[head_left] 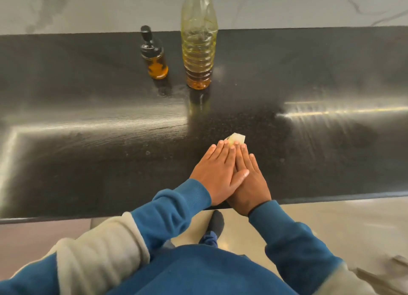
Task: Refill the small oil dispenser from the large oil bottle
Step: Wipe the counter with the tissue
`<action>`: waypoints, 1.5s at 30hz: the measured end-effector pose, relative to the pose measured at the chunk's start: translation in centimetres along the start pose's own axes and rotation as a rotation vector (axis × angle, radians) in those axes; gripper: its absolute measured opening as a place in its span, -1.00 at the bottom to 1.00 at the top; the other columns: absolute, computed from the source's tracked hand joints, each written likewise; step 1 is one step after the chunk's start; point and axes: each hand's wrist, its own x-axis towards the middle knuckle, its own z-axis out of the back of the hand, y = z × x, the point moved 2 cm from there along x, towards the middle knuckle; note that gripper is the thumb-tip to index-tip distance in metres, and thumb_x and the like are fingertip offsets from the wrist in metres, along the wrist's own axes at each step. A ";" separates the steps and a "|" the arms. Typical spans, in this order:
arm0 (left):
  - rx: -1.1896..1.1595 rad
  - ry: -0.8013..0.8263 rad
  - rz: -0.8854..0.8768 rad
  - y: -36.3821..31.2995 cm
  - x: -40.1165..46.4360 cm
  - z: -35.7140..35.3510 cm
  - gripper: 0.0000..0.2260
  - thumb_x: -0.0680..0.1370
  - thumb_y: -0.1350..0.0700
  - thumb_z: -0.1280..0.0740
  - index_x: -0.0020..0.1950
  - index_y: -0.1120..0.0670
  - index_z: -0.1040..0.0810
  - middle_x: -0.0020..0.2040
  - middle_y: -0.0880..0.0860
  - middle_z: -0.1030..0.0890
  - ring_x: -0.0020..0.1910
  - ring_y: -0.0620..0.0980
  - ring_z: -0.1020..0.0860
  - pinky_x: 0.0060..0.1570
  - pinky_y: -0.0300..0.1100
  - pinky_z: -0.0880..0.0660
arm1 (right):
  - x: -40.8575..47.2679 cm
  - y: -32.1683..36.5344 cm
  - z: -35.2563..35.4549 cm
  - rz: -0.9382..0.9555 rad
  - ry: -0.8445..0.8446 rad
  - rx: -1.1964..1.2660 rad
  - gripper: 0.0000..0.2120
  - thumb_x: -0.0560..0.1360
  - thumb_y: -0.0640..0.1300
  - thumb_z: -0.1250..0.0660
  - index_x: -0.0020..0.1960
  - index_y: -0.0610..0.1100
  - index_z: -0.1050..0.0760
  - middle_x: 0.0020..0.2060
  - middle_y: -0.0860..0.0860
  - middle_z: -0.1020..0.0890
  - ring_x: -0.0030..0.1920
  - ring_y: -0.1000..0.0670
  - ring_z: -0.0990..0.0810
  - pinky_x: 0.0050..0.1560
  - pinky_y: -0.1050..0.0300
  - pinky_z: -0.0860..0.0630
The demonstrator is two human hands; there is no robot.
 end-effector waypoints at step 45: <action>-0.446 -0.299 1.014 35.6 -37.6 -3.8 -0.22 0.51 -0.35 0.33 0.63 0.06 0.19 0.65 0.09 0.11 0.61 -0.04 0.19 0.51 -0.18 0.31 | 11.3 52.0 -4.3 1.044 0.264 -0.261 -0.20 0.59 0.09 -0.07 0.58 -0.11 0.38 0.58 -0.11 0.29 0.57 -0.09 0.32 0.57 -0.05 0.23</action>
